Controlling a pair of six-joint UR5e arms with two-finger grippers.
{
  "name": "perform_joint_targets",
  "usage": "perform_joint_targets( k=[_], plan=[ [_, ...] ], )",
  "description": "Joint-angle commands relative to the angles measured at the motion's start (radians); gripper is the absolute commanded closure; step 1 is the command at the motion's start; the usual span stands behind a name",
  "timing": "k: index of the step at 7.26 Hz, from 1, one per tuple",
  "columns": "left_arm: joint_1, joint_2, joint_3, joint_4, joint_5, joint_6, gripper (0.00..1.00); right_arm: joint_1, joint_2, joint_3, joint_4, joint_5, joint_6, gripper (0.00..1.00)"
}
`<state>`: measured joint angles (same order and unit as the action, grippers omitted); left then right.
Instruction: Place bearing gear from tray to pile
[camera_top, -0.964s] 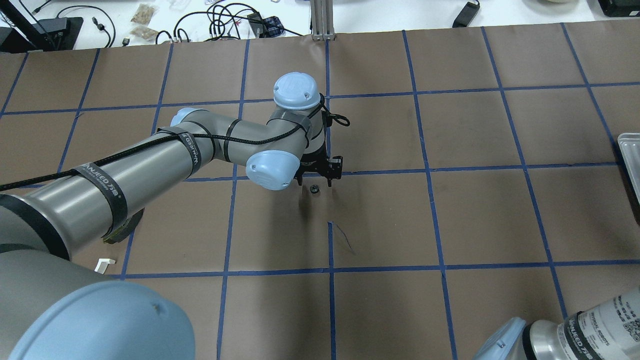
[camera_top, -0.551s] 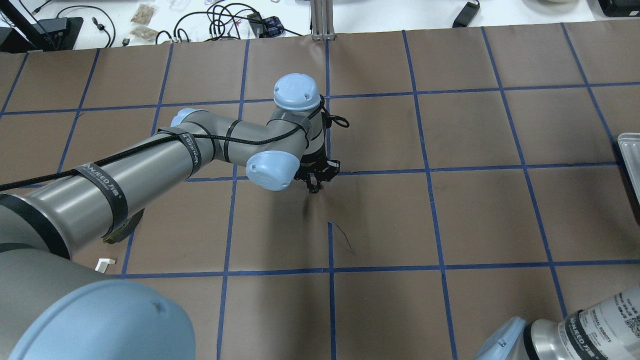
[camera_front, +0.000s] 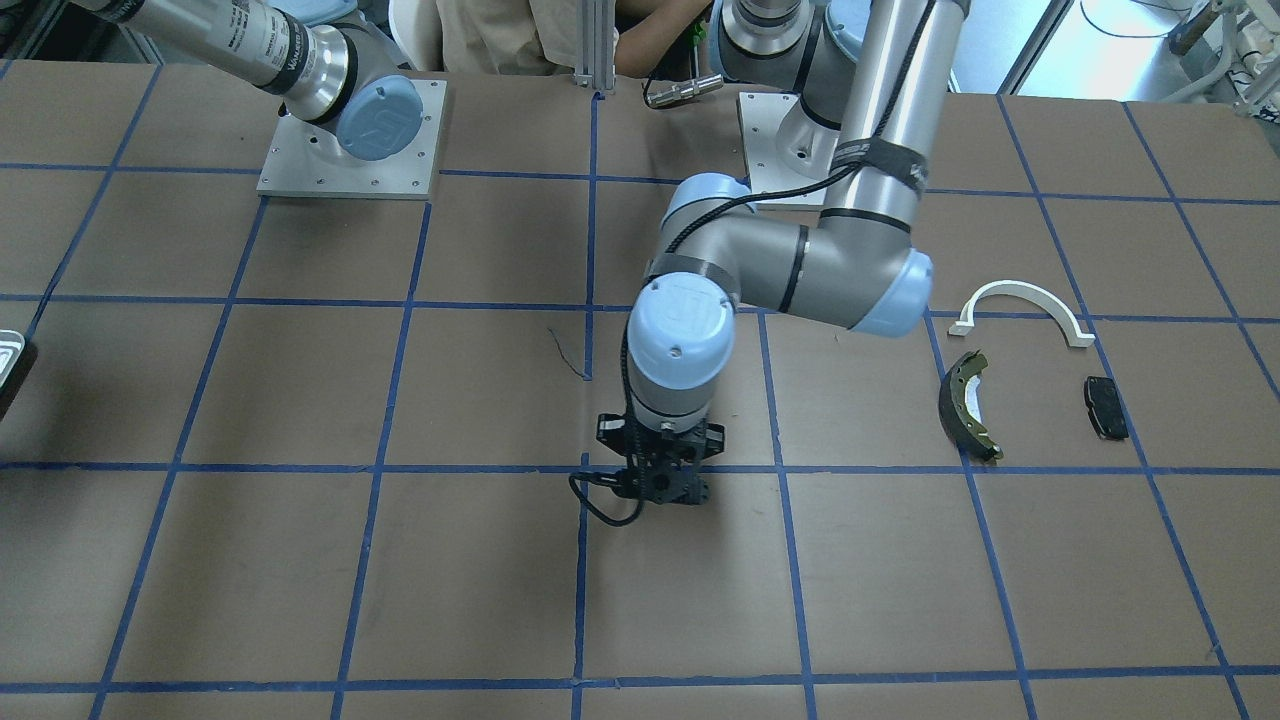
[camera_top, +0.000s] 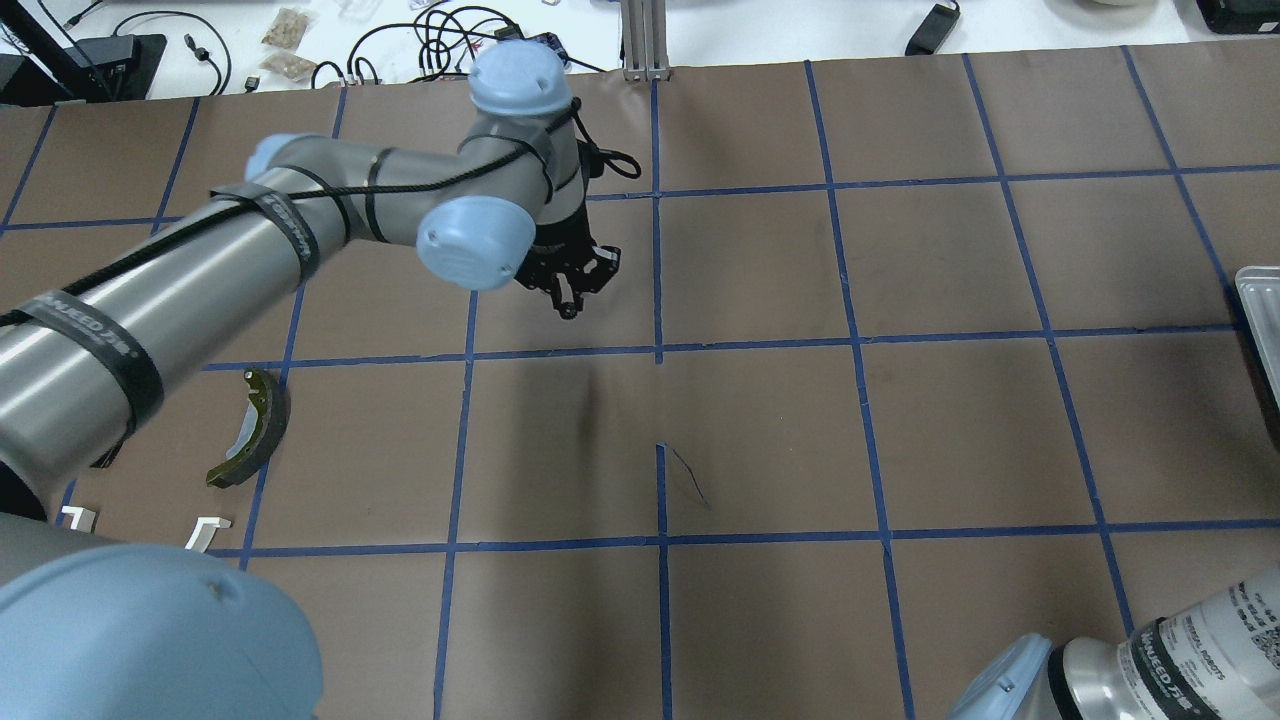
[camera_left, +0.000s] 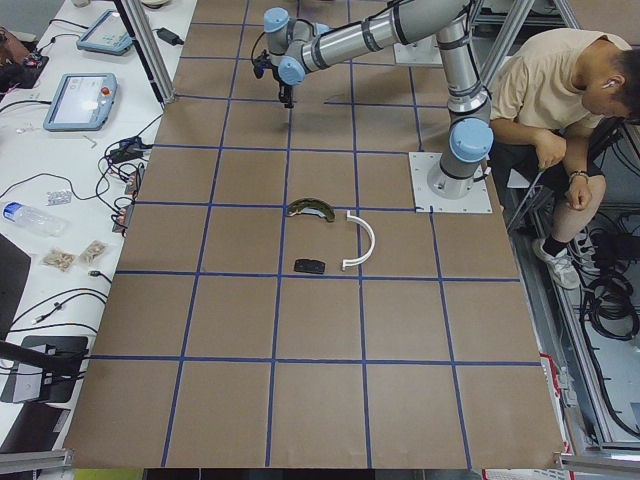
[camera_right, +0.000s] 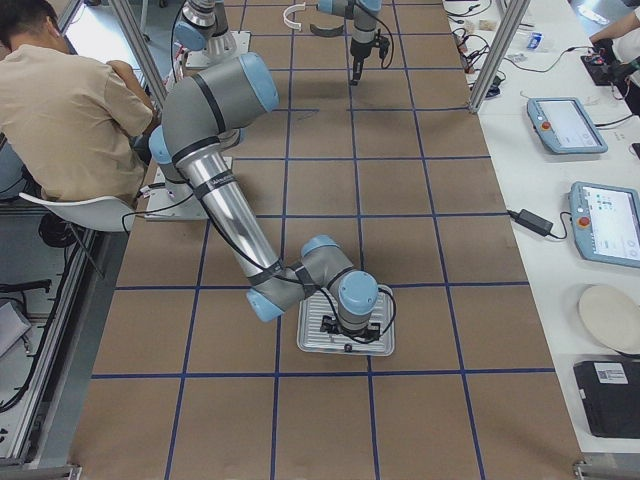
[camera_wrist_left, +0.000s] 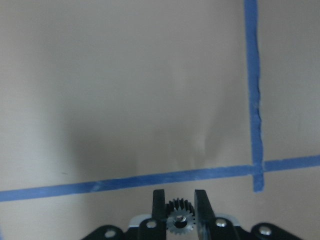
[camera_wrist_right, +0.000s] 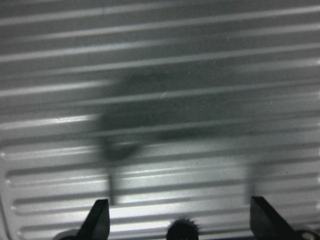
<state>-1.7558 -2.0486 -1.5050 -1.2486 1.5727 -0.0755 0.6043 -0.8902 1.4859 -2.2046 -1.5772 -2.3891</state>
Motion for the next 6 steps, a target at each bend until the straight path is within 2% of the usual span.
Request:
perform_joint_targets(
  k=[1,3,5,6],
  plan=[
    [0.206,0.025,0.213,-0.310,0.022,0.237,1.00,0.000,0.004,-0.001,-0.001,-0.001,-0.015,0.00],
    [0.388,0.034,0.221,-0.334,0.120,0.427,1.00,0.000,0.005,-0.001,-0.021,-0.009,-0.016,0.00],
    [0.583,0.039,0.160,-0.324,0.124,0.526,1.00,0.000,0.013,-0.003,-0.030,-0.007,-0.015,0.00],
    [0.626,0.039,0.135,-0.312,0.124,0.531,1.00,0.000,0.017,-0.003,-0.038,-0.009,-0.016,0.00]
  ],
)
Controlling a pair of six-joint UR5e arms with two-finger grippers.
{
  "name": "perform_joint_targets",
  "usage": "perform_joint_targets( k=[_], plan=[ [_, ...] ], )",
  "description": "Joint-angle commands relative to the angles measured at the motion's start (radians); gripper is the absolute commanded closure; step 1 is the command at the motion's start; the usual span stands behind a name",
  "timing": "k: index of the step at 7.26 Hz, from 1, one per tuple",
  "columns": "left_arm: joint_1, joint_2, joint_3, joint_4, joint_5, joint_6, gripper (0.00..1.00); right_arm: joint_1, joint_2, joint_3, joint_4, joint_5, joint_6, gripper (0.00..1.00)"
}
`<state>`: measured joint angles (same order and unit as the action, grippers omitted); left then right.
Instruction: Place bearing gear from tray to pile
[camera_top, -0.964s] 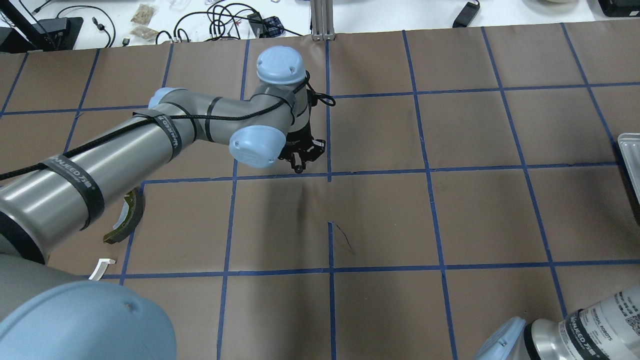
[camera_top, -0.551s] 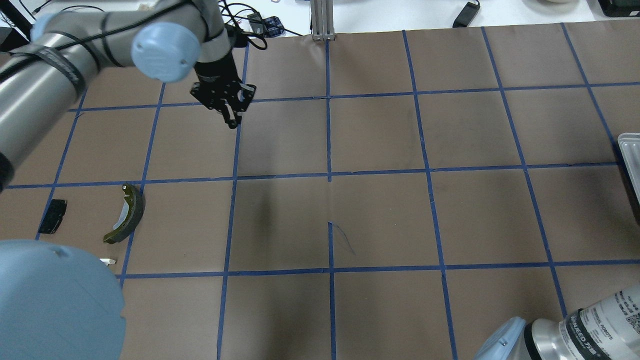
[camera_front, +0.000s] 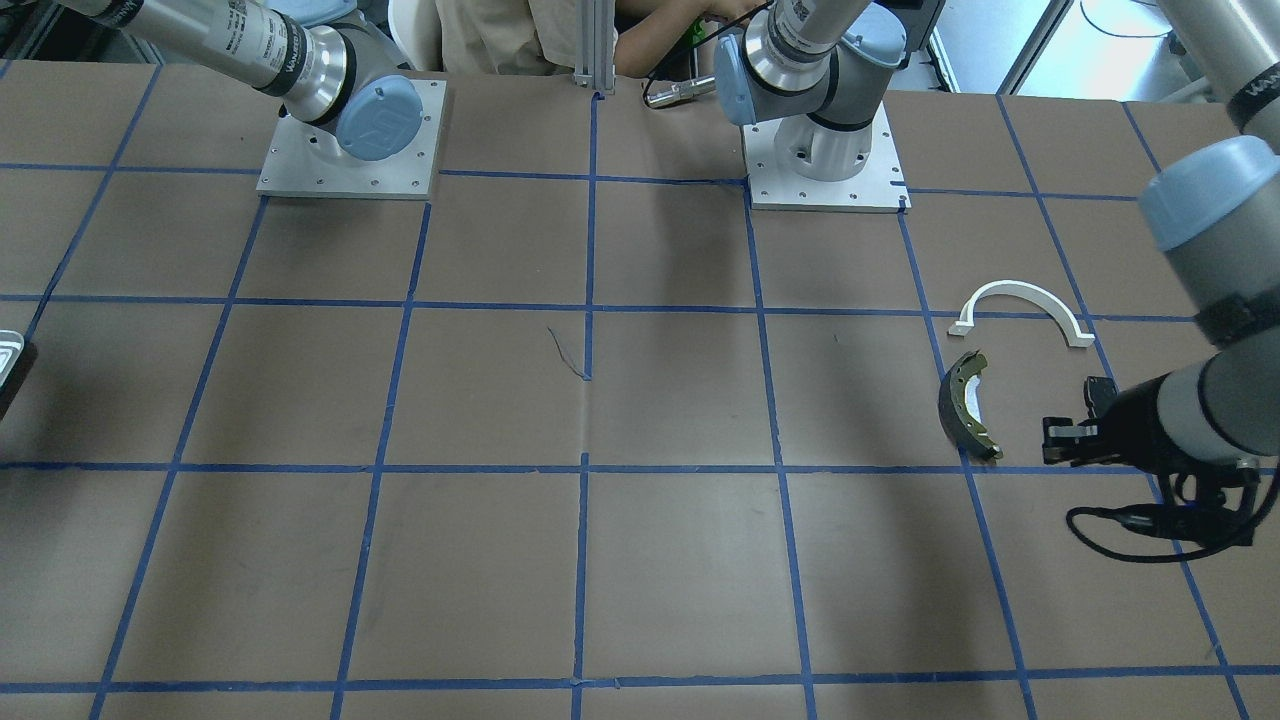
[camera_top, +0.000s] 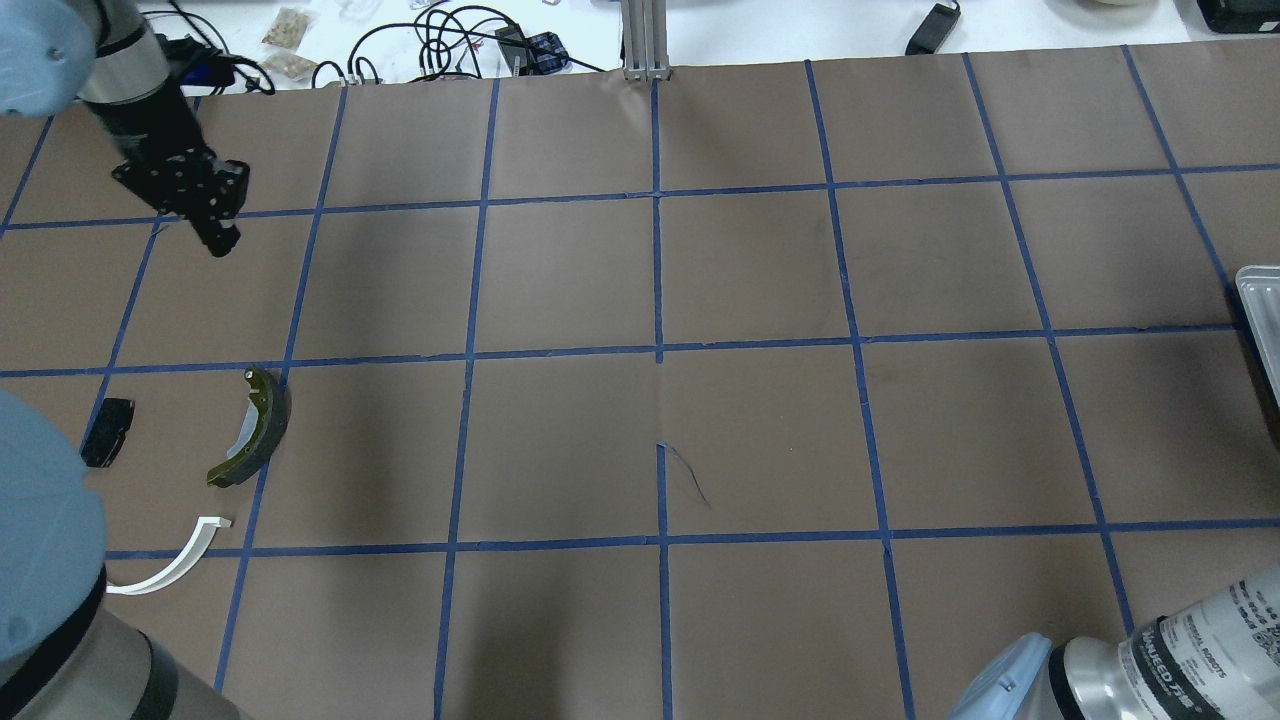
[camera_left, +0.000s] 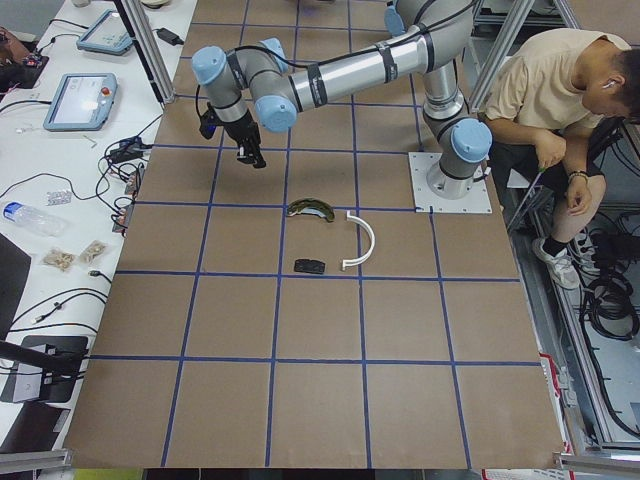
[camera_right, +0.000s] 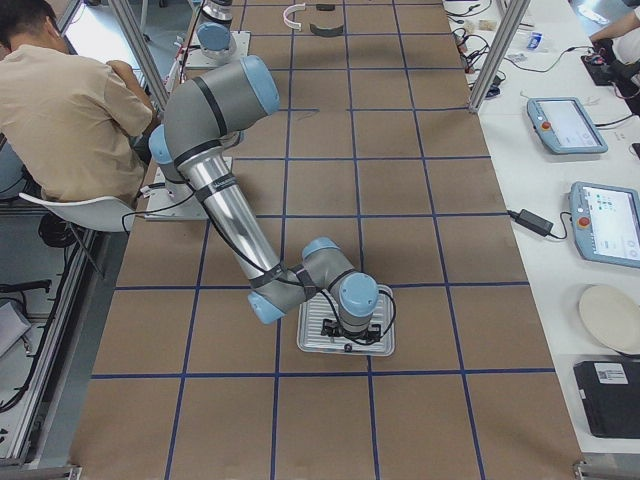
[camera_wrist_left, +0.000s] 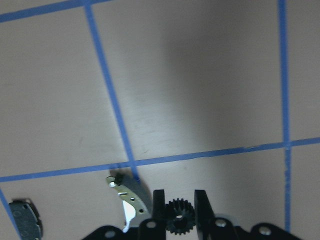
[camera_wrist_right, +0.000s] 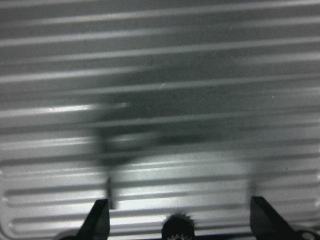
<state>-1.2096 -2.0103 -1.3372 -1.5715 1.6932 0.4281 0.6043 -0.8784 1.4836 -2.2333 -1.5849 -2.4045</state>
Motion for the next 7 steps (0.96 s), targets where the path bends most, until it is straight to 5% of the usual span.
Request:
perform_joint_targets(
  k=[1,5,7],
  plan=[
    [0.090,0.004,-0.068,0.021,0.002,0.059,1.00,0.000,0.006,0.000,-0.009,0.000,-0.001,0.00],
    [0.231,0.007,-0.282,0.276,0.000,0.224,1.00,-0.001,0.004,0.000,-0.009,-0.004,0.016,0.07],
    [0.229,0.018,-0.356,0.295,-0.051,0.215,1.00,-0.005,0.003,-0.011,-0.011,-0.006,0.021,0.07]
  ],
)
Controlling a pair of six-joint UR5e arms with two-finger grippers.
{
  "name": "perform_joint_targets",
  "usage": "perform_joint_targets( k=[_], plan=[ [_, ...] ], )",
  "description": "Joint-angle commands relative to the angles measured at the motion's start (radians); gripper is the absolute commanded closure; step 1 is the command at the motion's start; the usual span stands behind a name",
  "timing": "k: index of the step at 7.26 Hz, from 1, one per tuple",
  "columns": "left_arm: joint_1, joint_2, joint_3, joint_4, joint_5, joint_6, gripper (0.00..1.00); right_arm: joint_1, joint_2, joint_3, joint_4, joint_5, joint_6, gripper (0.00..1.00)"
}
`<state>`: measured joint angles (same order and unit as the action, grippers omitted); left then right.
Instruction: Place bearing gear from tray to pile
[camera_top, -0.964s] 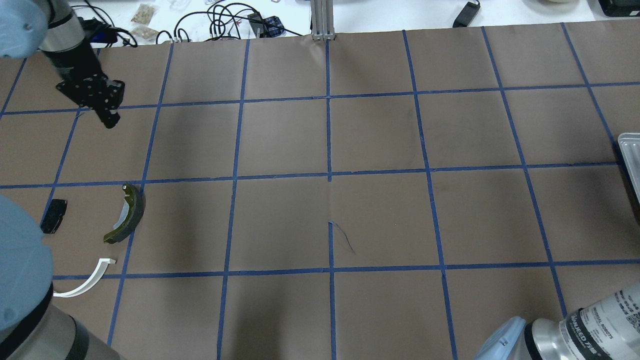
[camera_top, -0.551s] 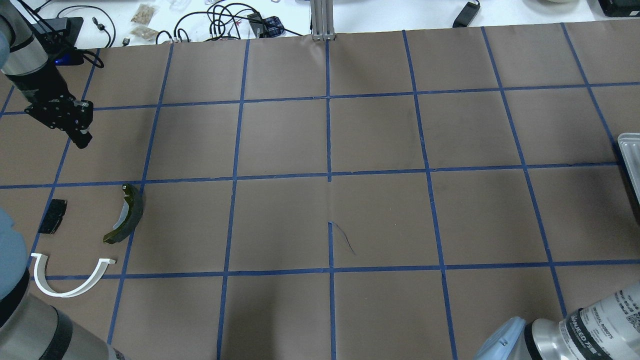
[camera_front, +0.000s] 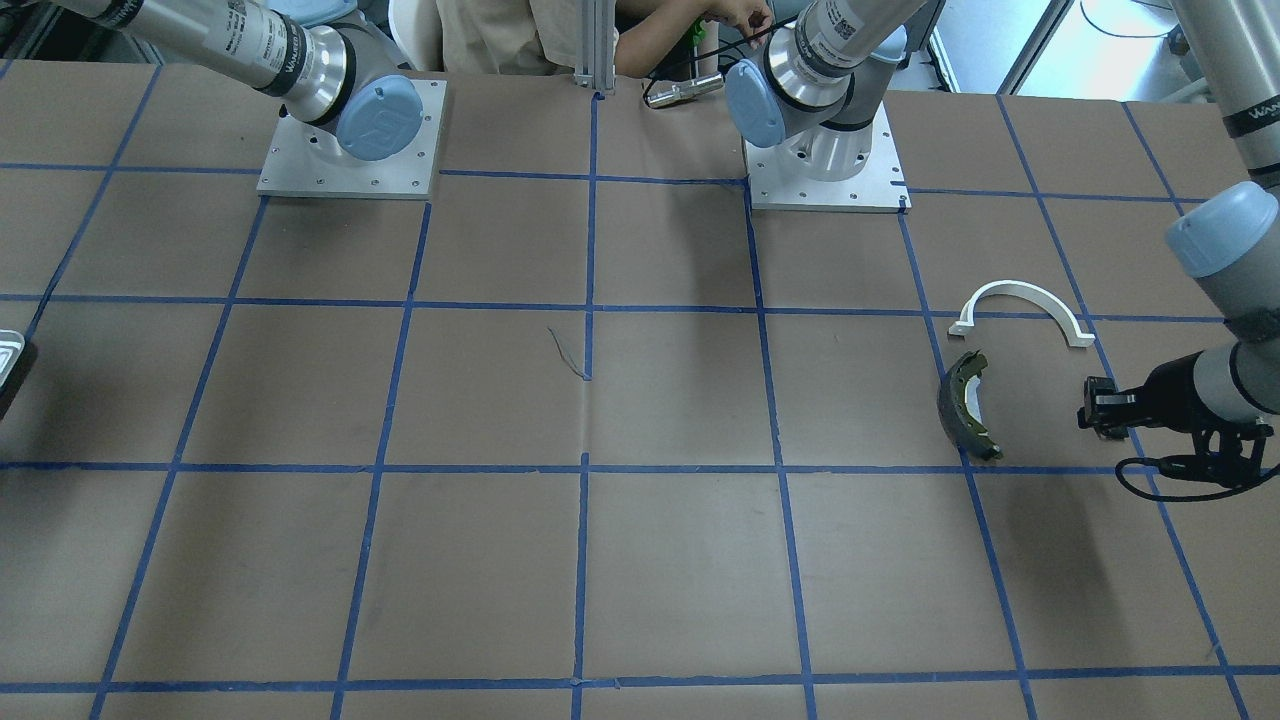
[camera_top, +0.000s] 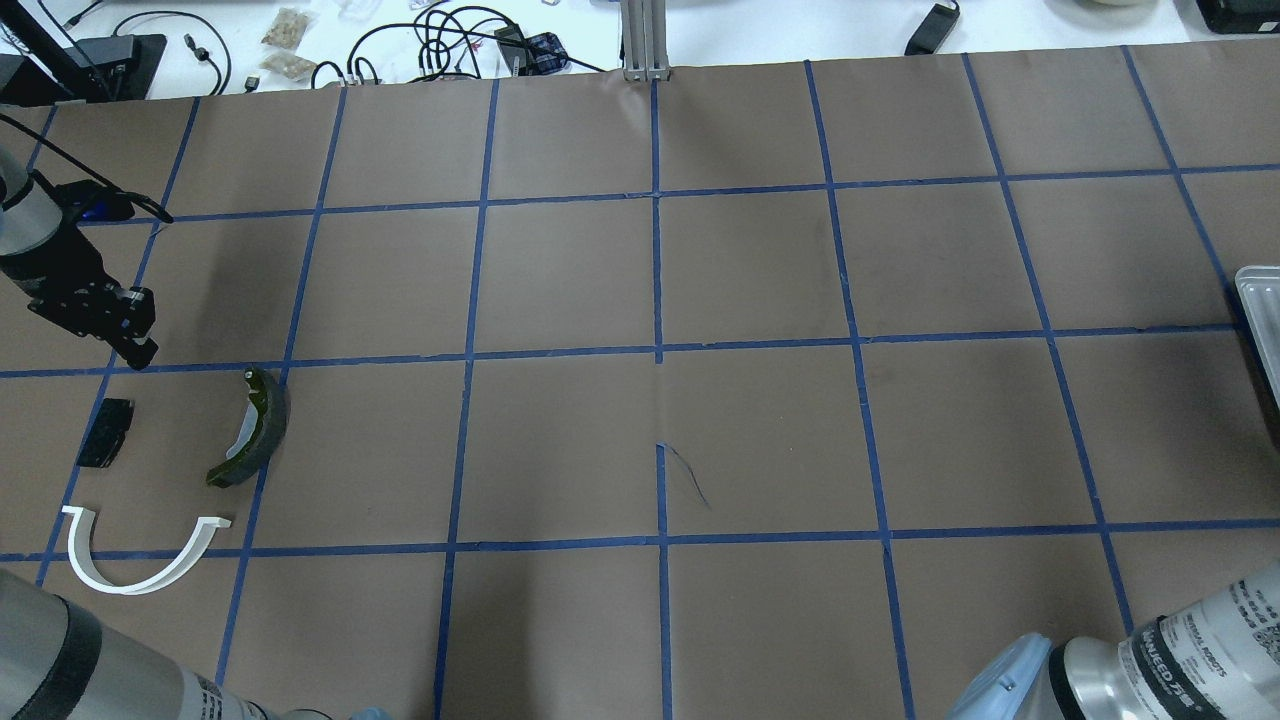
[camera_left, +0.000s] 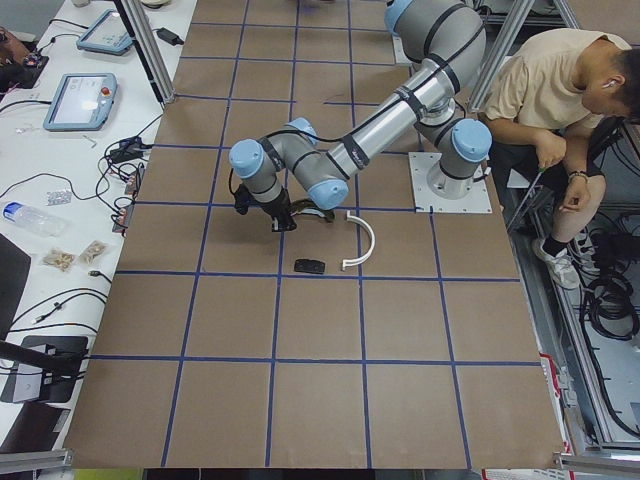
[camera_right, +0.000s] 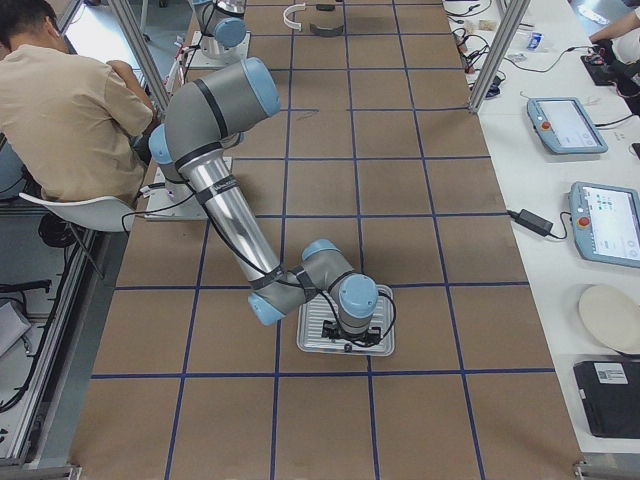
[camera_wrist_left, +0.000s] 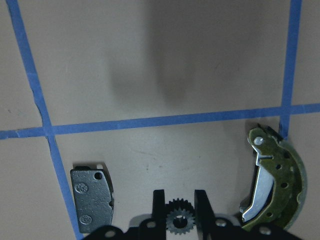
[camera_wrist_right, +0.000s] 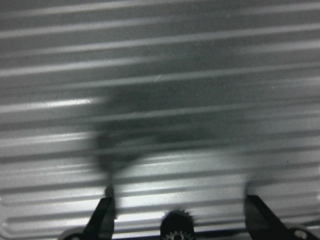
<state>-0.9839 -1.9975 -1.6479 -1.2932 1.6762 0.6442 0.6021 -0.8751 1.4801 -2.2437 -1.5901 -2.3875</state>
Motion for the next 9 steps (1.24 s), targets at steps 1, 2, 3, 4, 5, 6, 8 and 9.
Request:
perform_joint_targets(
  k=[1,2,3,4,5,6,8,9],
  plan=[
    [0.004,0.006,-0.070,0.017,-0.067,-0.003,1.00,-0.002,0.002,-0.024,-0.001,-0.001,0.002,0.09],
    [0.005,0.008,-0.093,0.021,-0.066,0.000,1.00,-0.002,0.004,-0.027,0.001,-0.004,0.002,0.31],
    [0.005,0.008,-0.104,0.023,-0.064,0.002,1.00,-0.002,0.005,-0.024,0.001,-0.004,0.004,0.34],
    [0.005,0.005,-0.110,0.032,-0.062,0.015,1.00,-0.002,0.005,-0.023,0.001,-0.013,0.007,0.34],
    [0.007,0.003,-0.109,0.032,-0.059,0.017,1.00,-0.002,0.004,-0.021,0.002,-0.014,0.011,0.34],
    [0.014,-0.006,-0.109,0.038,-0.056,0.018,1.00,-0.002,0.004,-0.021,0.004,-0.019,0.016,0.44],
    [0.017,-0.021,-0.110,0.052,-0.056,0.031,1.00,-0.002,0.002,-0.017,0.010,-0.034,0.019,0.75],
    [0.017,-0.015,-0.110,0.052,-0.056,0.032,1.00,-0.002,-0.002,-0.024,0.015,-0.050,0.027,0.83]
  ],
)
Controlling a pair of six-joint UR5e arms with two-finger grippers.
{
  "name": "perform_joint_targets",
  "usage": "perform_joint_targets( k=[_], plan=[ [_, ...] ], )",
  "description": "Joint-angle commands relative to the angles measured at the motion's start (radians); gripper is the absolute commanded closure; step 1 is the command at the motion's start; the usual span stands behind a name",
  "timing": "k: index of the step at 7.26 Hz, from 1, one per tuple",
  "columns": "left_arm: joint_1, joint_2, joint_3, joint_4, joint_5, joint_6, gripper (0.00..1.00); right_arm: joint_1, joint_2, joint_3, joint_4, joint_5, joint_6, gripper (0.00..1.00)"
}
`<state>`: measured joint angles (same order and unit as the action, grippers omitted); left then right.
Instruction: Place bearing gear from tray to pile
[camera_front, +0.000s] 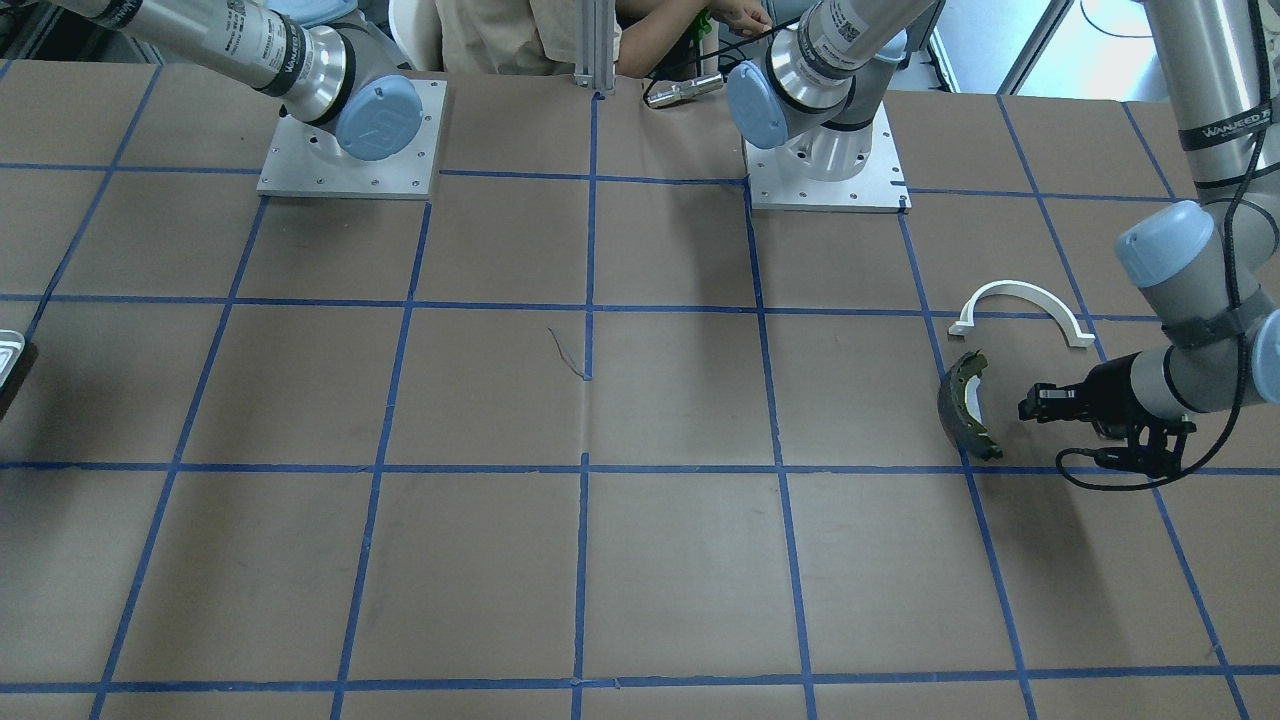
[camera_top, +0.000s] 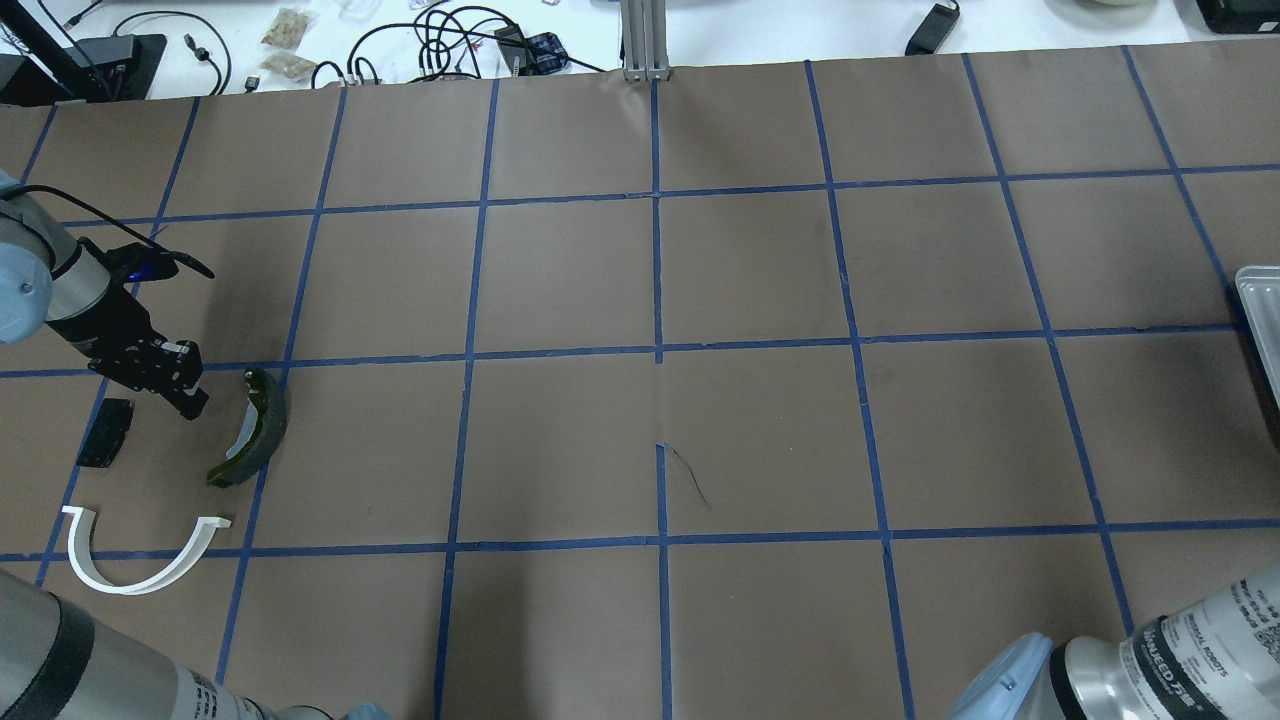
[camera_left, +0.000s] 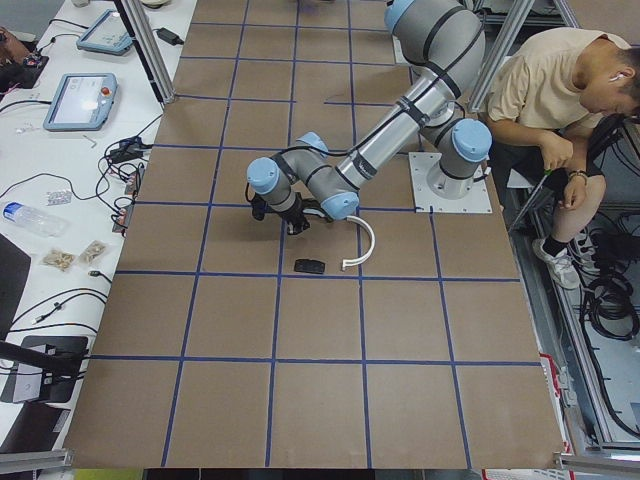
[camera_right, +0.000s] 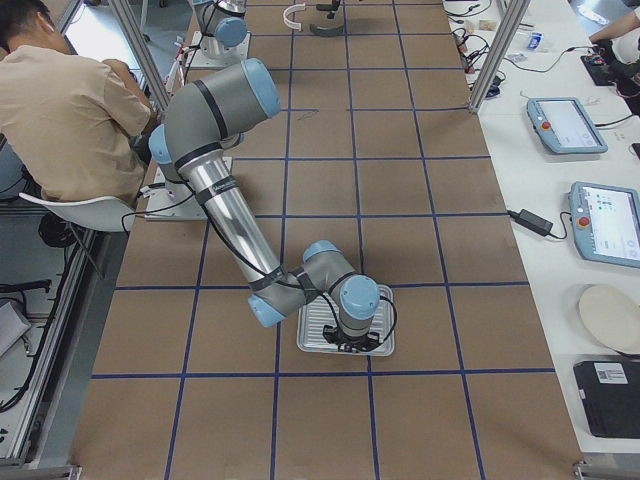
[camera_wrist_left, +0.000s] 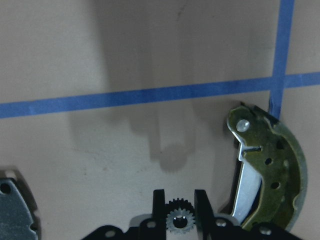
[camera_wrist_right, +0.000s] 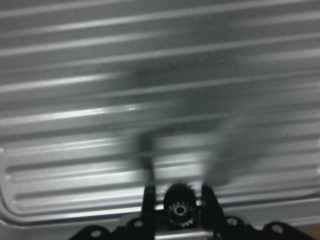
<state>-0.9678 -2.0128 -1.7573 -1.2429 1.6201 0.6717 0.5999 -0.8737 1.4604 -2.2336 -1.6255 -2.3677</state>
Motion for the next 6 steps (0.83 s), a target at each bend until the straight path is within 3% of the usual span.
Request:
perform_joint_targets(
  k=[1,2,4,5,6],
  plan=[
    [0.000,0.003,-0.007,0.002,0.003,0.002,1.00,0.000,-0.005,0.007,0.014,-0.008,0.066,0.90],
    [0.001,0.000,-0.007,0.002,0.003,0.000,0.82,0.001,-0.023,0.006,0.046,-0.008,0.097,0.95],
    [0.001,0.006,-0.008,-0.004,0.004,-0.003,0.16,0.030,-0.118,0.012,0.173,0.007,0.334,0.94],
    [0.001,0.017,-0.007,-0.012,0.004,-0.007,0.02,0.078,-0.119,0.017,0.172,0.048,0.429,0.94],
    [-0.002,0.028,0.008,-0.016,0.007,-0.009,0.00,0.125,-0.119,0.029,0.172,0.083,0.558,0.94]
  ],
)
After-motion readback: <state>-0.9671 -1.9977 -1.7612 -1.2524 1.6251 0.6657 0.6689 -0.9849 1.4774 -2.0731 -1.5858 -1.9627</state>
